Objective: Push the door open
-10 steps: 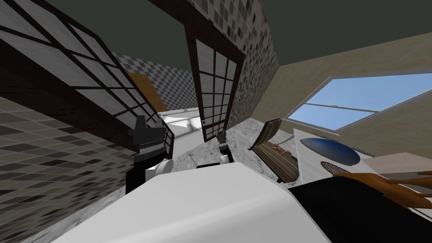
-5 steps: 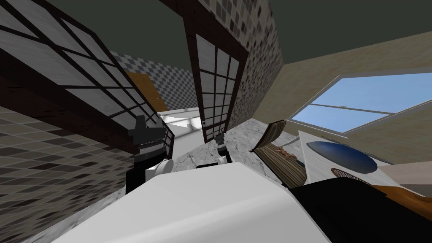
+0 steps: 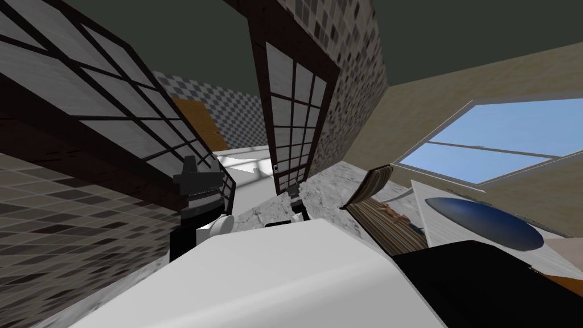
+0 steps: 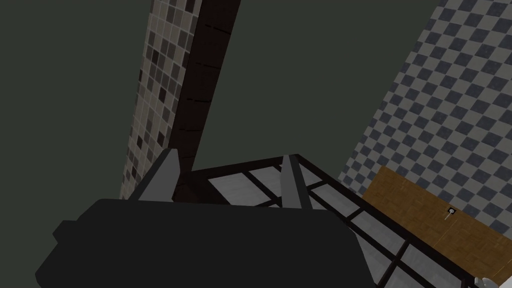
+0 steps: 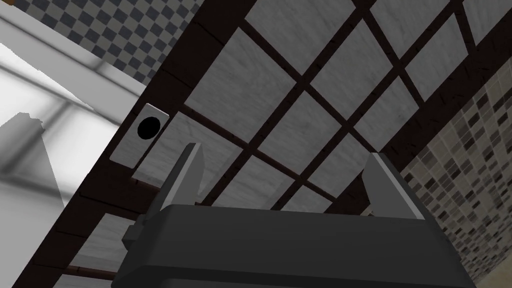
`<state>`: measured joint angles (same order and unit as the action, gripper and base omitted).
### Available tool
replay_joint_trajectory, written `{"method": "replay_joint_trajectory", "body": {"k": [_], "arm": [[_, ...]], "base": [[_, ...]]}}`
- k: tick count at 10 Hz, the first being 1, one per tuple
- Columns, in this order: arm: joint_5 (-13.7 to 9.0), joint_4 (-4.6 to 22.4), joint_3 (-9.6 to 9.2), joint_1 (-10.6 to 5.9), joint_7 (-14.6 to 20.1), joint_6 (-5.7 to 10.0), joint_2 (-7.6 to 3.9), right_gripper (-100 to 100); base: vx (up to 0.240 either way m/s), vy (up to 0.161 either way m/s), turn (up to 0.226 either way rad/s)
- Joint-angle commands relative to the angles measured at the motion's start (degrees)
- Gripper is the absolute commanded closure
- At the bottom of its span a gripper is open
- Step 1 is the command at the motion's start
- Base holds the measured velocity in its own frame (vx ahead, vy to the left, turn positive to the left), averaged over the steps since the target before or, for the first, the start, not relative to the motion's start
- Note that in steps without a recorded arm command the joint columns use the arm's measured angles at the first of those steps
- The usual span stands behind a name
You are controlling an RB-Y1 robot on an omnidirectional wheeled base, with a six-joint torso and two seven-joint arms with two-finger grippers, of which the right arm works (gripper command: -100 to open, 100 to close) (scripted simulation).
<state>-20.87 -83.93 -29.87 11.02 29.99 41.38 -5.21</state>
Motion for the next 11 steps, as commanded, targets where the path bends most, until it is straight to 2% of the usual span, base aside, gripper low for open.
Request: {"method": "replay_joint_trajectory", "body": {"k": [1, 11], "arm": [[-1.4, 2.3, -1.3, -0.76, 1.9, 0.83, -0.05, -100], [-9.6, 16.0, -9.04, -5.32, 12.1, 5.04, 0.79, -100]], "base": [[0.102, -0.005, 0.041], [0.097, -0.006, 0.038]]}}
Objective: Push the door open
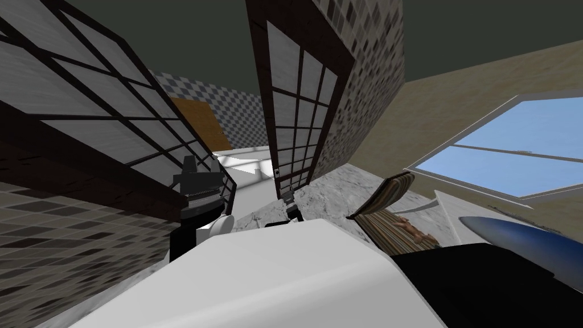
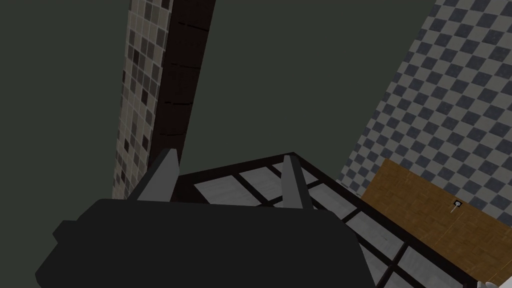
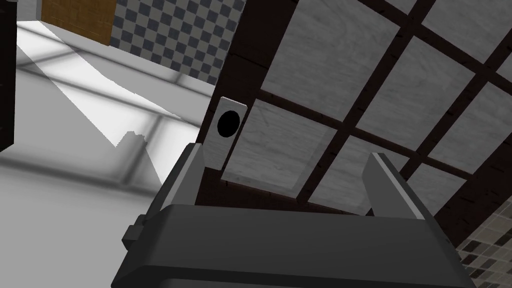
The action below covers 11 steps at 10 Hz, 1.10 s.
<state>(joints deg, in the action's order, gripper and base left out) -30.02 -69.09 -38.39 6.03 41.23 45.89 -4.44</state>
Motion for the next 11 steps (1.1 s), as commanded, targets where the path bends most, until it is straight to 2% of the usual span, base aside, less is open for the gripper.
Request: {"method": "replay_joint_trajectory", "body": {"k": [1, 4, 5, 11], "arm": [[-1.3, 2.5, -1.25, -0.77, 1.8, 0.93, 0.16, -100], [-3.5, 6.3, -3.4, -2.04, 4.7, 2.1, 0.58, -100], [-3.5, 6.3, -3.4, -2.04, 4.7, 2.1, 0.58, -100], [-7.6, 13.1, -7.27, -4.32, 9.8, 4.2, 1.66, -100]], "base": [[0.103, -0.033, 0.034], [0.103, -0.021, 0.035], [0.059, -0.004, 0.008], [0.085, -0.009, 0.031]]}}
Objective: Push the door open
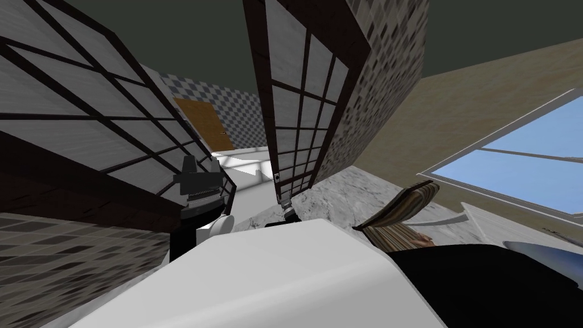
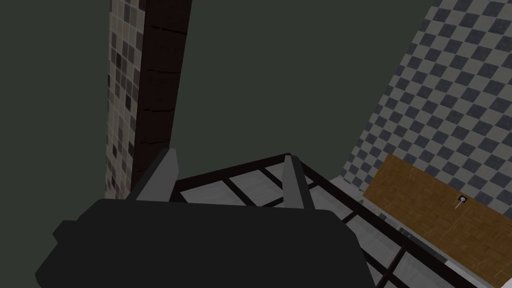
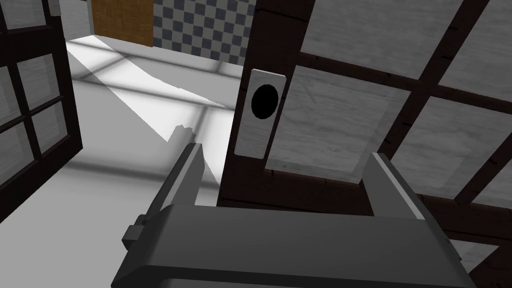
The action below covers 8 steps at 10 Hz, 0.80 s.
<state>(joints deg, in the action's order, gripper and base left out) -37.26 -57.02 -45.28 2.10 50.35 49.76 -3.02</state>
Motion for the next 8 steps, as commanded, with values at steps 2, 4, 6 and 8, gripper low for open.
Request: {"method": "replay_joint_trajectory", "body": {"k": [2, 4, 6, 8], "arm": [[-1.6, 3.0, -1.52, -1.07, 2.2, 0.95, 0.63, -100], [-3.4, 5.9, -3.16, -2.03, 4.3, 1.84, 1.24, -100], [-4.3, 7.5, -4.07, -2.57, 5.5, 2.34, 1.65, -100], [-5.7, 9.9, -5.42, -3.37, 7.3, 3.07, 2.27, -100]], "base": [[0.078, -0.01, 0.023], [0.099, -0.026, 0.038], [0.09, -0.008, 0.021], [0.1, -0.017, 0.033]]}}
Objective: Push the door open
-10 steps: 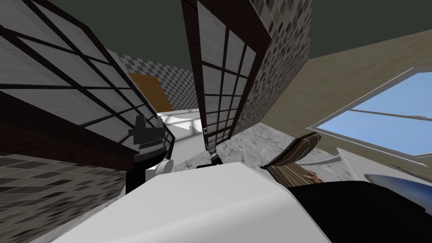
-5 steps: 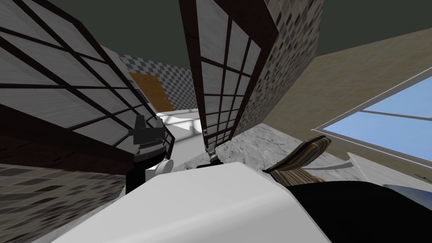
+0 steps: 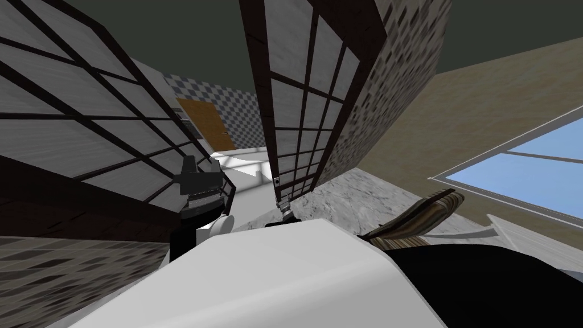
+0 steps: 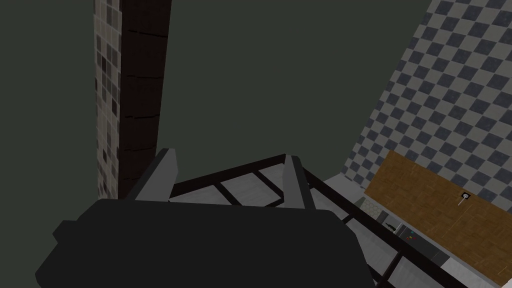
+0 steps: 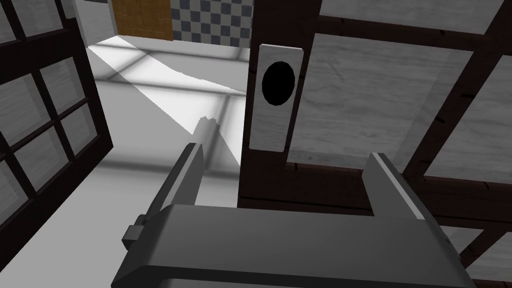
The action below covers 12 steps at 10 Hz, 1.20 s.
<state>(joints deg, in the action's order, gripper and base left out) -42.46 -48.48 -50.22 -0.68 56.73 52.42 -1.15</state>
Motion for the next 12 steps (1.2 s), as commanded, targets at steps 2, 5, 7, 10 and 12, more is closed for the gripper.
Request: {"method": "replay_joint_trajectory", "body": {"k": [2, 5, 7, 10, 12], "arm": [[-1.9, 3.6, -1.74, -1.33, 2.6, 1.1, 1.11, -100], [-2.8, 4.5, -2.52, -1.62, 3.3, 1.29, 1.52, -100], [-3.0, 4.9, -2.35, -1.87, 3.7, 1.33, -0.2, -100], [-3.2, 5.1, -2.07, -2.14, 4.0, 1.32, -0.84, -100], [-3.3, 5.4, -1.84, -2.36, 4.2, 1.31, -0.45, -100]], "base": [[0.103, -0.013, 0.032], [0.084, -0.023, 0.023], [0.141, 0.056, 0.025], [0.162, 0.061, 0.019], [0.188, 0.076, 0.016]]}}
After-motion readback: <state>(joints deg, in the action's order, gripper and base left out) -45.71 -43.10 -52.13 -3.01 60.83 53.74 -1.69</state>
